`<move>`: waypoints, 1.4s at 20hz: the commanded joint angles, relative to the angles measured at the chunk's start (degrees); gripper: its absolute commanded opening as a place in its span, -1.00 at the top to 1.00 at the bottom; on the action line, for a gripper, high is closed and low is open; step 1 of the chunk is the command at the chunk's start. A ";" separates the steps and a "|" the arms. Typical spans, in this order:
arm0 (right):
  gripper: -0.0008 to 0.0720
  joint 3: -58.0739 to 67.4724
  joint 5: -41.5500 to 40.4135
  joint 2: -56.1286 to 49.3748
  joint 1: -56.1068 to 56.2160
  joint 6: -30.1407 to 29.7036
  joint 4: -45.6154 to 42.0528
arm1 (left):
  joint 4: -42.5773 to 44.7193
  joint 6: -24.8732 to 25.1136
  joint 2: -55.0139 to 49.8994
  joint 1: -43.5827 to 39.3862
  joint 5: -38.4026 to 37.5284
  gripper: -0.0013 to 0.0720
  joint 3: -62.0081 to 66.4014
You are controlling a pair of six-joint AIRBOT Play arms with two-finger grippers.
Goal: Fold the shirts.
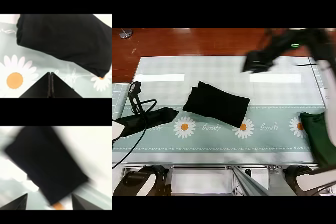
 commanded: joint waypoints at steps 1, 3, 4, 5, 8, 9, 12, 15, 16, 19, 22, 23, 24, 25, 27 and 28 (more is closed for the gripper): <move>-0.74 -20.37 -5.03 16.59 -10.84 1.88 -11.39 | 0.04 0.20 -1.86 0.00 0.39 0.90 -0.15; -0.74 -41.42 -18.08 25.53 -12.76 6.69 -9.94 | 0.04 0.20 -2.19 0.00 0.39 0.90 -0.17; -0.74 -51.65 -24.30 28.57 -12.74 8.26 -6.67 | 0.02 0.20 -2.14 0.00 0.37 0.90 -0.17; -0.74 -59.74 -29.27 29.83 -12.02 8.07 -0.90 | 0.02 0.17 -2.16 -0.04 0.39 0.90 -0.17; -0.74 -70.20 -37.62 26.12 -7.48 2.08 14.14 | 0.00 0.15 -2.16 -0.11 0.42 0.90 -0.17; -0.74 -69.99 -38.16 23.23 -5.46 0.35 16.79 | 0.00 0.15 -2.16 -0.11 0.39 0.90 -0.17; -0.74 -66.34 -38.45 14.47 -1.38 -3.74 24.11 | -0.02 0.13 -2.16 -0.11 0.39 0.90 -0.17; -0.73 -60.11 -37.99 6.93 2.01 -4.35 26.75 | 0.00 0.15 -2.16 -0.11 0.39 0.90 -0.17; -0.73 -58.05 -37.38 4.92 2.91 -4.33 27.34 | 0.00 0.13 -2.16 -0.11 0.42 0.90 -0.17; -0.14 -51.25 -34.34 -0.28 5.90 -4.35 27.52 | 0.00 0.15 -2.16 -0.11 0.68 0.90 -0.17; 0.90 -40.30 -26.75 -1.88 6.56 -10.69 25.59 | -0.02 0.11 -2.16 -0.11 1.44 0.90 -0.17; 0.90 -35.39 -24.41 -1.51 6.21 -9.88 22.62 | -0.02 0.13 -2.16 -0.11 1.44 0.90 -0.17; 0.90 -29.51 -22.01 -0.85 5.75 -7.37 18.01 | -0.02 0.13 -2.16 -0.11 1.42 0.90 -0.17; 0.90 -23.76 -19.47 -0.28 5.49 -4.87 13.73 | -0.02 0.13 -2.16 -0.11 1.42 0.90 -0.17; 0.90 -11.76 -12.66 0.26 4.33 -1.90 7.37 | -0.02 0.13 -2.16 -0.11 1.42 0.90 -0.17; 0.90 -6.01 -8.85 0.24 3.30 -0.76 5.86 | -0.02 0.13 -2.16 -0.11 1.42 0.90 -0.17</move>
